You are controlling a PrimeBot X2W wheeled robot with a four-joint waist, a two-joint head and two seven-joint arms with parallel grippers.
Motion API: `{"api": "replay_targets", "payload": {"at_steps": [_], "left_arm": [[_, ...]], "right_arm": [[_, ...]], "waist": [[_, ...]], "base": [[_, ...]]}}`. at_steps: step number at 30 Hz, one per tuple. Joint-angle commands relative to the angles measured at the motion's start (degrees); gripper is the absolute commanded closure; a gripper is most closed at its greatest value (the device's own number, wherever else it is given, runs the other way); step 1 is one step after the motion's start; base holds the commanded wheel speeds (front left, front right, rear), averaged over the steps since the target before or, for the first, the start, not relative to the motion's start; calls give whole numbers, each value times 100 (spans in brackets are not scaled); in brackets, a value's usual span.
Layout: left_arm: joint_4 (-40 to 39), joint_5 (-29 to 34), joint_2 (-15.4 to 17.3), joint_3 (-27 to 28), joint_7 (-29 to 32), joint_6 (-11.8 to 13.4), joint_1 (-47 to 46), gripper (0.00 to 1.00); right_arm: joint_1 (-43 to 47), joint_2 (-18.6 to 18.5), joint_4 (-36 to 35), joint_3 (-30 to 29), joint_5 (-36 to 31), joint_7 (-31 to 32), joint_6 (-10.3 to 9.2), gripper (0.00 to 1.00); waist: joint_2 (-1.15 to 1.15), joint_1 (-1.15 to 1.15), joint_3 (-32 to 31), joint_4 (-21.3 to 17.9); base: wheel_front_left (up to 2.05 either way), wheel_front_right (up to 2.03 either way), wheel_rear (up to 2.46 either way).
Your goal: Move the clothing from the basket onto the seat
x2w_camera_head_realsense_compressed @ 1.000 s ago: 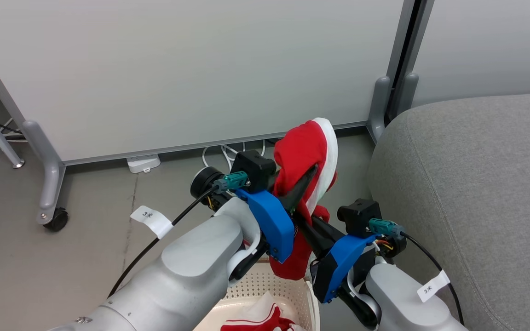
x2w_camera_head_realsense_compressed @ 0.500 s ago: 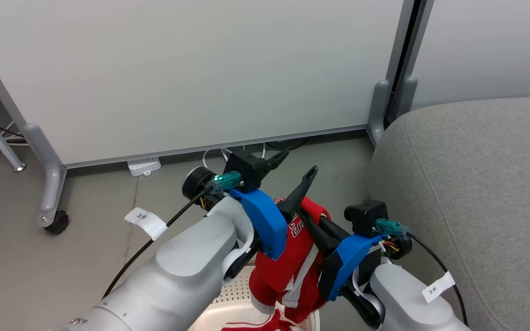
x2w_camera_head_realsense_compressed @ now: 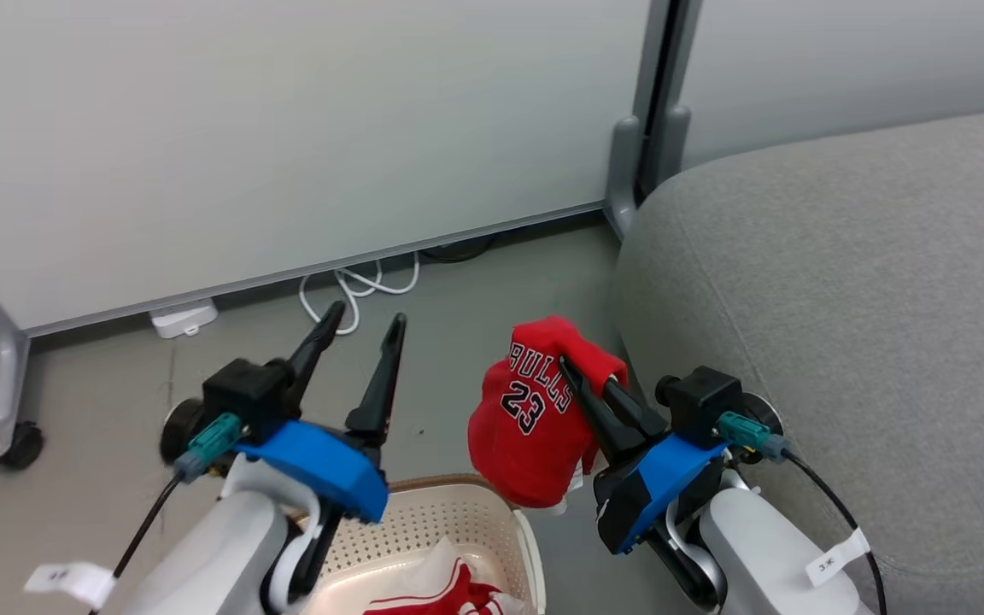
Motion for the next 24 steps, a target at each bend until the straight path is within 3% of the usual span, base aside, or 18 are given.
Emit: {"api": "replay_targets", "payload": {"at_steps": [1,5,11,18,24], "left_arm": [[-216,154,93,244,-25,84,273,0],[-979,698,204,1032,-23,180,1134,0],[-1473,1295,122,1737,-23,-18,1952,0],[-1516,1713,-192,2039,-23,-406,2246,0],[-1315,1954,-343,1999,-23,-689,2038,0]], "right_arm": [[99,-7,-155,-39,-86,39,3,100],[355,-8,-721,-314,-286,185,3,100],[757,-5,-1536,-576,-475,450,3,100],[1235,-4,-2176,-903,-560,667,3,100],[1638,2,-2625,-1366,-687,743,3,100]], "waist": [[0,0,184,-361],[0,0,357,-819],[0,0,539,-1595],[0,0,580,-2312],[0,0,701,-2414]], "base": [[0,0,0],[0,0,0],[0,0,0],[0,0,0],[0,0,0]]}}
